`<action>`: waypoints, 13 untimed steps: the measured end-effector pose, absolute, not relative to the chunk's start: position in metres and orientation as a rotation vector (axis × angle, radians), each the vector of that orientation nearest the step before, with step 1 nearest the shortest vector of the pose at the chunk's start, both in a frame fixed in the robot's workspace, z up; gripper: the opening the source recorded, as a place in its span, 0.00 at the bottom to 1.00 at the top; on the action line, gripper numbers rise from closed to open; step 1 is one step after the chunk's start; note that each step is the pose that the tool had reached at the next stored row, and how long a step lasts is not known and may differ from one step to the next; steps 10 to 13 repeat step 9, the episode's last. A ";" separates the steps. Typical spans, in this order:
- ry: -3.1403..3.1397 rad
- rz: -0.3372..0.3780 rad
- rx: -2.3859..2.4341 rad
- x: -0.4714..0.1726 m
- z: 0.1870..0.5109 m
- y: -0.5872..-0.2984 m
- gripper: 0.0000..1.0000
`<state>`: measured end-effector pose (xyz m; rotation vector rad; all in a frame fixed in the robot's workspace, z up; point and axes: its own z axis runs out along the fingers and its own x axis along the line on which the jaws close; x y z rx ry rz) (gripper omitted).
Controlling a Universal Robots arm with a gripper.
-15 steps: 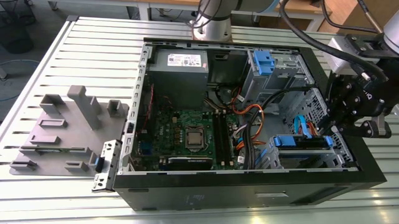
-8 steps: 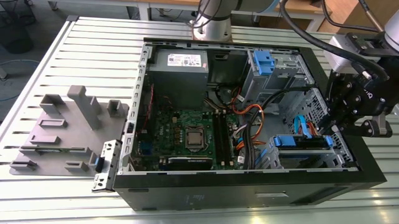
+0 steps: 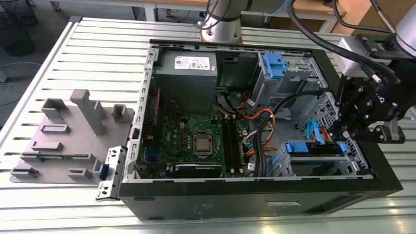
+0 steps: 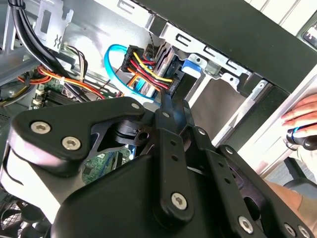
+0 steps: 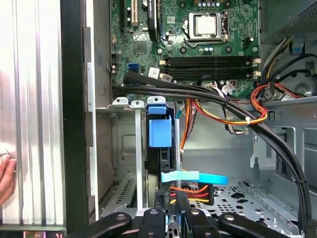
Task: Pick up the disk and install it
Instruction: 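Insert the second disk wire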
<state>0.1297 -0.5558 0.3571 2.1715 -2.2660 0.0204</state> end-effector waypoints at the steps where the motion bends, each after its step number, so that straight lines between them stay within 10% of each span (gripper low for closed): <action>1: -2.266 0.020 2.171 0.130 0.358 -0.556 0.24; 13: -2.266 0.020 2.172 0.130 0.360 -0.556 0.24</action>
